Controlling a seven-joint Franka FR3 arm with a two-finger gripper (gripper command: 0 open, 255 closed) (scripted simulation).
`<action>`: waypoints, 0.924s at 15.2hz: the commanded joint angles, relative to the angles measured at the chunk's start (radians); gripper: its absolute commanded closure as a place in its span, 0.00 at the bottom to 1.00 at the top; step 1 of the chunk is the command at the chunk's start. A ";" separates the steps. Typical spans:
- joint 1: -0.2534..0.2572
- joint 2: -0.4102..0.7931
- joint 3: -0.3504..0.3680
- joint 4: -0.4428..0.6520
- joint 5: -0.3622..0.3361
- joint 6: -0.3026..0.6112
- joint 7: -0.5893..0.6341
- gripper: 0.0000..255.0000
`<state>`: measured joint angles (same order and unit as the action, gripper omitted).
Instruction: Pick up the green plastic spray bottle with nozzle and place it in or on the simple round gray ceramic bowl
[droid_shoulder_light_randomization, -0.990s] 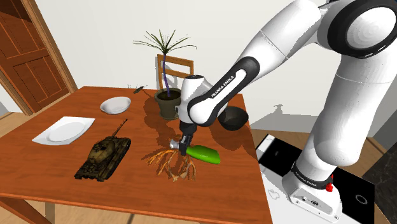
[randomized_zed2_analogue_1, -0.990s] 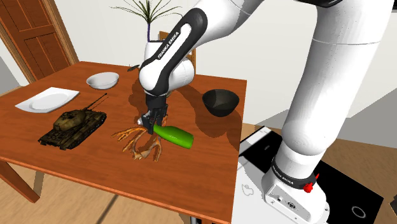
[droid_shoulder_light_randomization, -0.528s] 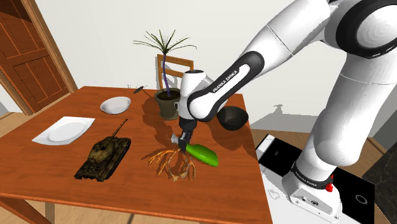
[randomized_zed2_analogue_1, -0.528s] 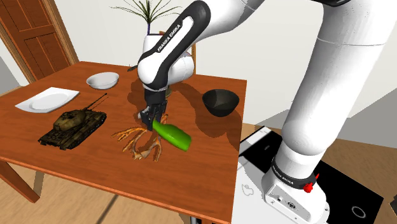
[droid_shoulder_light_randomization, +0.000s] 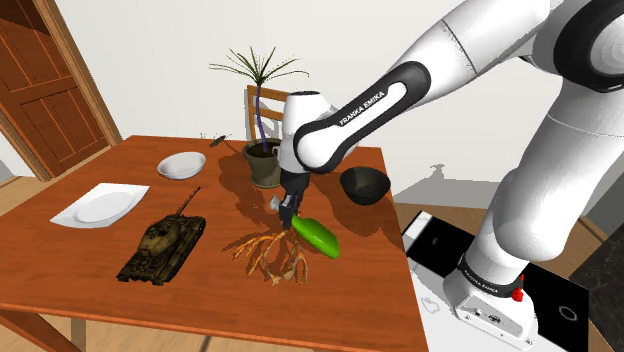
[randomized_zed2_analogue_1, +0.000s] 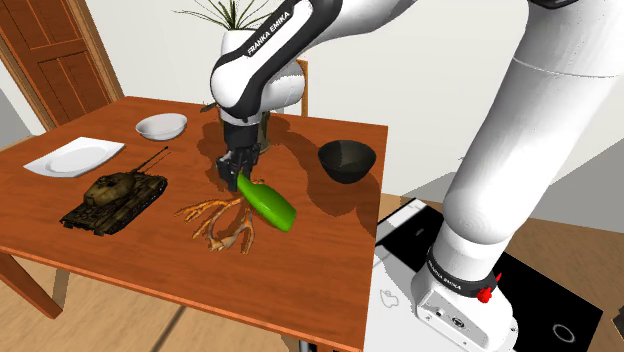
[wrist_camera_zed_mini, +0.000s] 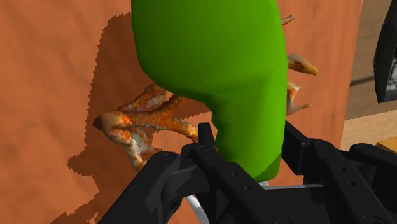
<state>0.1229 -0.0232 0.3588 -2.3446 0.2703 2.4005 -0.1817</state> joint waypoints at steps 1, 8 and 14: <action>-0.002 -0.019 -0.002 0.009 0.002 -0.029 0.000 1.00; -0.005 -0.076 -0.008 0.052 0.004 -0.126 0.009 1.00; -0.008 -0.115 -0.014 0.097 0.004 -0.209 0.018 1.00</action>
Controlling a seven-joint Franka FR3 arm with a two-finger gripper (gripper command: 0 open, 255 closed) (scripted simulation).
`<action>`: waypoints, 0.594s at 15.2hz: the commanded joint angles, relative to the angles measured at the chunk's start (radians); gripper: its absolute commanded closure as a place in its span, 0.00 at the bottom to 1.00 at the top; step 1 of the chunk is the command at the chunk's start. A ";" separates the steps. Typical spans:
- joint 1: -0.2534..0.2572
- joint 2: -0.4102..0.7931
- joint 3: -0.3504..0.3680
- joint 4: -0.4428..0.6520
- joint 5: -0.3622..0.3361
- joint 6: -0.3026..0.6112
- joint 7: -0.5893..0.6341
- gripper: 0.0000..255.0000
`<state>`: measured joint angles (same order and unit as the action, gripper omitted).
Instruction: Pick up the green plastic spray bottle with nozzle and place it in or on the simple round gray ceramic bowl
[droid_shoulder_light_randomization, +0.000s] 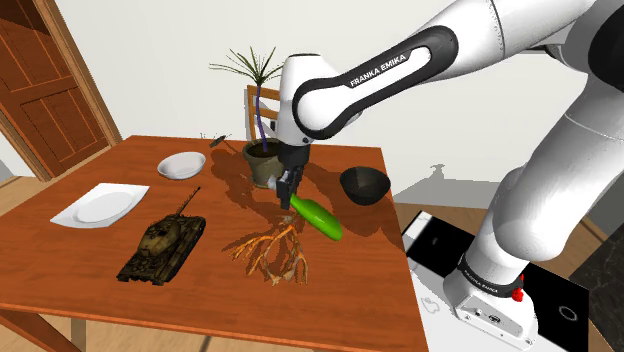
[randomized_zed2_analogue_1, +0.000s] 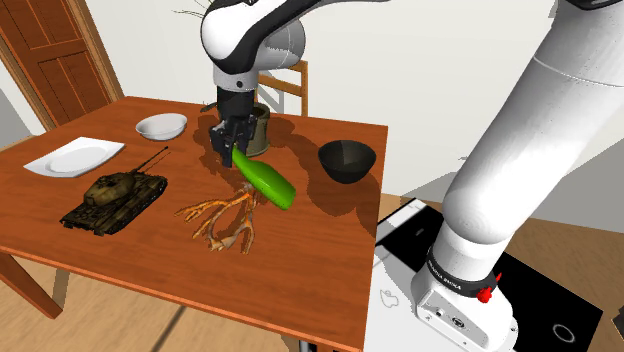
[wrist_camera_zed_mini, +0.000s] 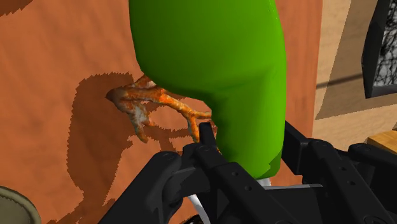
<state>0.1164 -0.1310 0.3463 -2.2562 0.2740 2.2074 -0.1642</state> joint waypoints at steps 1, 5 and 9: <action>-0.001 -0.013 -0.003 0.017 0.000 -0.030 0.002 1.00; -0.003 -0.033 -0.007 0.051 -0.002 -0.084 0.009 1.00; -0.031 -0.080 -0.055 0.013 0.008 -0.107 -0.071 1.00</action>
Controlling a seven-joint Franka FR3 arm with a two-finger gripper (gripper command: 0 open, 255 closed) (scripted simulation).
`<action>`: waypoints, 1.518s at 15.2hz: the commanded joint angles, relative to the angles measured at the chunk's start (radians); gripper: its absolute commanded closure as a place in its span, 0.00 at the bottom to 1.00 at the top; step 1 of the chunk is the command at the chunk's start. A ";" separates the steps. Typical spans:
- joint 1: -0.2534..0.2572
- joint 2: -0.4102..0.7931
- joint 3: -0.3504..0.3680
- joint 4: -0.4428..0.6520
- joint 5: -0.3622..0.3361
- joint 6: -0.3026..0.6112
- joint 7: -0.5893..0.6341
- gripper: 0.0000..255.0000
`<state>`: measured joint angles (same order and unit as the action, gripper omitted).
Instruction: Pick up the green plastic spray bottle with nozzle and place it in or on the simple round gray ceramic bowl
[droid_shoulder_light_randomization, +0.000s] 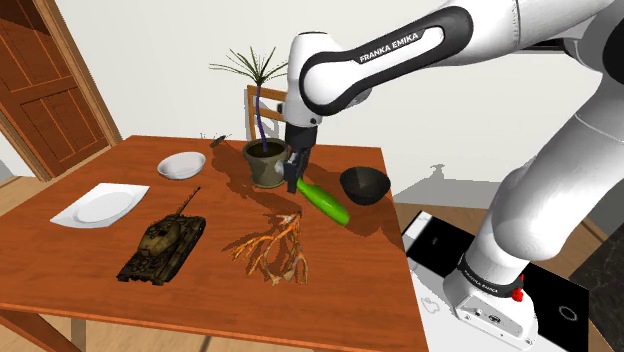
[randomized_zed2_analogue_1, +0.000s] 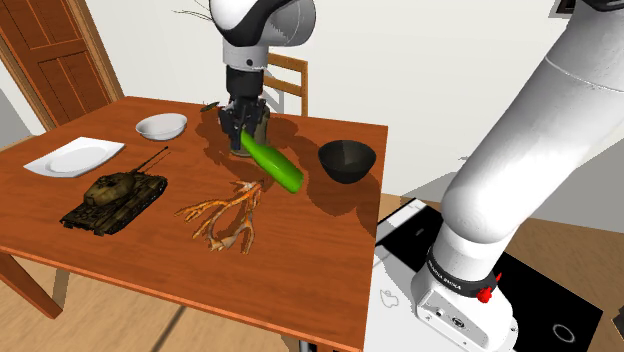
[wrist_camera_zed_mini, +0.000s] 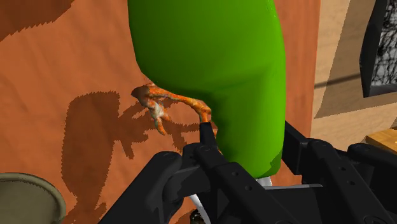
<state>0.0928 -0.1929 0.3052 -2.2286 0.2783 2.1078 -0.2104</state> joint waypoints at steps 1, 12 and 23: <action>-0.017 -0.031 -0.031 -0.026 0.005 -0.015 -0.050 1.00; -0.132 -0.104 -0.216 -0.073 -0.032 -0.101 -0.319 1.00; -0.241 -0.051 -0.381 -0.005 -0.090 -0.164 -0.555 1.00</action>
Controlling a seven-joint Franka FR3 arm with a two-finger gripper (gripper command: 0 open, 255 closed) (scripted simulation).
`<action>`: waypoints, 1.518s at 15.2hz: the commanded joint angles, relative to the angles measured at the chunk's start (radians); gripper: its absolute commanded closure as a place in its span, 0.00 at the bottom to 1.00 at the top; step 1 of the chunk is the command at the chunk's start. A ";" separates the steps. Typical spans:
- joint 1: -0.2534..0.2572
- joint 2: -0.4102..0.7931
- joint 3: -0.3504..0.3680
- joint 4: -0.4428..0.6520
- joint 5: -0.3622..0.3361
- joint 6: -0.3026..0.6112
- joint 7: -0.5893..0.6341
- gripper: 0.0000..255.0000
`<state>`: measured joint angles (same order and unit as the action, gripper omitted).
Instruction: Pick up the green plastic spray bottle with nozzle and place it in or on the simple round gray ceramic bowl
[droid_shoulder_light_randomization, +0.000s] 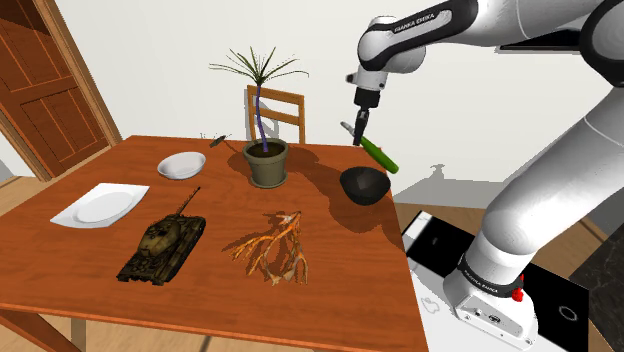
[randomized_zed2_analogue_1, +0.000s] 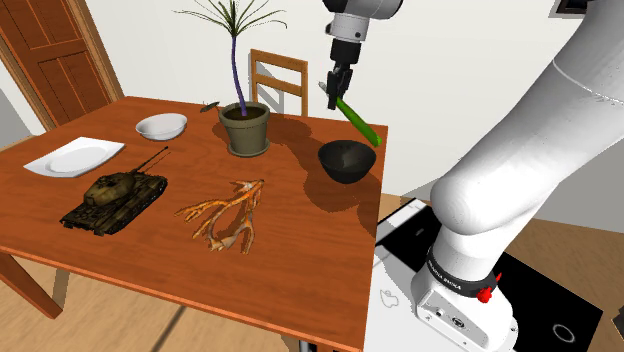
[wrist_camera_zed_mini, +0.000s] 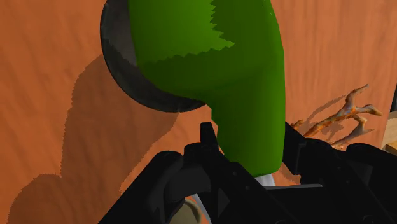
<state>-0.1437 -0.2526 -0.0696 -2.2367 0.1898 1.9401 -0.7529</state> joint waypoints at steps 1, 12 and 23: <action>-0.004 0.013 -0.007 -0.007 0.000 0.017 -0.015 1.00; 0.000 0.067 -0.007 -0.104 0.019 0.166 -0.048 1.00; 0.002 0.092 -0.007 -0.132 0.028 0.218 -0.061 1.00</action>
<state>-0.1416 -0.1604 -0.0767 -2.3685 0.2183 2.1575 -0.8138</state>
